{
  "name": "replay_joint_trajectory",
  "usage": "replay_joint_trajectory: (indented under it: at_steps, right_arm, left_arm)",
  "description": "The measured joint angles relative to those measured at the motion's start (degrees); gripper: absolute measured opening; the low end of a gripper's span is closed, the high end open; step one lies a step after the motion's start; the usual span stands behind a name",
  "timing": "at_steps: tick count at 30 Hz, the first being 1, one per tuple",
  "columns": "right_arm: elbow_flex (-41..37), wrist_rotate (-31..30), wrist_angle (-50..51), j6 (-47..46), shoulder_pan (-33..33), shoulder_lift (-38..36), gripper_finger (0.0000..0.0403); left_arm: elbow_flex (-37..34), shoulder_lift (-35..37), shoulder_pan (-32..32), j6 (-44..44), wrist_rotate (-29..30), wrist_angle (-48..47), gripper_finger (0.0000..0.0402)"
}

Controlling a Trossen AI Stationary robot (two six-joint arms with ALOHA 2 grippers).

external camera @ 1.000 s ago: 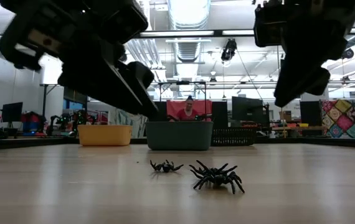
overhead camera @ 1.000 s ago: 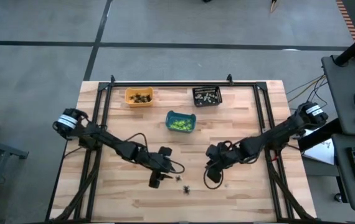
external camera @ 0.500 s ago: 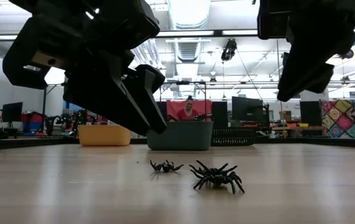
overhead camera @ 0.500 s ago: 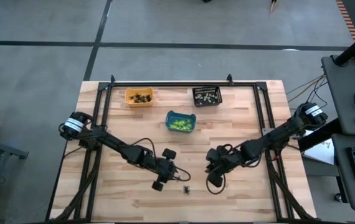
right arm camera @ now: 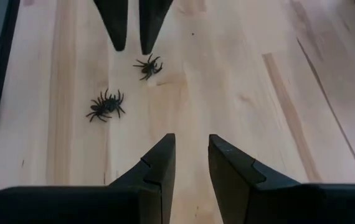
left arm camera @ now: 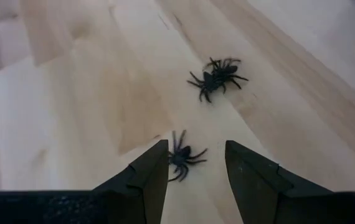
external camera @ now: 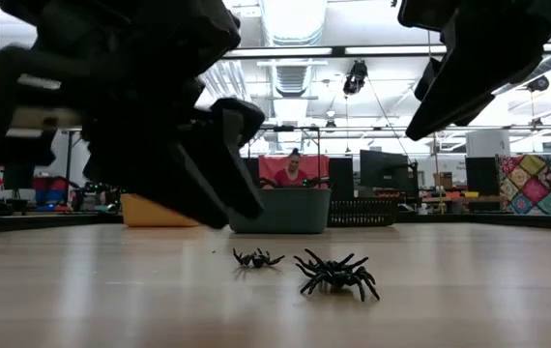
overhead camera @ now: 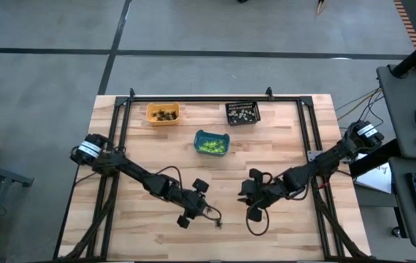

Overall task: Sort Halloween decoration
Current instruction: Put the black spider toy into the yellow bin

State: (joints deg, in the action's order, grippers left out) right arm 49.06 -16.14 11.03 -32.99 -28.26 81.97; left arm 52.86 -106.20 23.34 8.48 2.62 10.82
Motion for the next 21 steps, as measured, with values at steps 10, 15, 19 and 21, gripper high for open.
replay_joint_trajectory:
  at_steps: [10, 15, 19, 21]
  right_arm:
    - [0.0, -0.42, -0.26, 0.0, 0.0, 0.0, 0.0084]
    - [0.0, -0.45, -0.68, 0.01, 0.0, 0.0, 0.0084]
    - [0.0, -0.46, -0.67, 0.01, 0.0, 0.0, 0.0084]
    - [0.0, -0.48, -0.68, 0.01, 0.0, 0.0, 0.0084]
  left_arm:
    - [0.0, -4.4, 0.44, 1.32, 4.7, 1.69, 0.0142]
    - [0.11, -5.27, 1.29, 0.91, 8.0, 2.17, 0.0137]
    - [0.11, -5.35, 1.43, 0.15, 8.74, 2.0, 0.0114]
    - [0.13, -5.37, 1.46, -0.37, 8.69, 1.85, 0.0097]
